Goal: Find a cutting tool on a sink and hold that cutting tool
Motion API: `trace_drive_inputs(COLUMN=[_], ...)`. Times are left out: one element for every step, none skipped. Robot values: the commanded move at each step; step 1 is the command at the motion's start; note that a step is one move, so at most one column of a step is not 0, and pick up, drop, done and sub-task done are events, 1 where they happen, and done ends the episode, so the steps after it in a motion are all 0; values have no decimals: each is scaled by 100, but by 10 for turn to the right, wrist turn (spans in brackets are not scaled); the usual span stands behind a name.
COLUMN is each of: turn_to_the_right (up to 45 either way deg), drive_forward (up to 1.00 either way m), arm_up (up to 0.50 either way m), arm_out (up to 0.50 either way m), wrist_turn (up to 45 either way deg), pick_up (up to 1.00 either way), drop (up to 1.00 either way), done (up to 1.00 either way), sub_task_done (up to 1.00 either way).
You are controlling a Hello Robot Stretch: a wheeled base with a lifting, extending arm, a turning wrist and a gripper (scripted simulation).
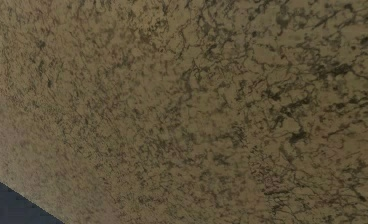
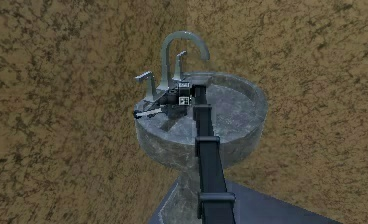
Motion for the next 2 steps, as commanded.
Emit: trace_drive_inputs(turn_to_the_right=[0,0], drive_forward=[0,0], arm_up=[0,10], arm_out=[0,0], wrist_turn=[0,0], pick_up=[100,0], drop=[0,0], done=[0,0], sub_task_done=[0,0])
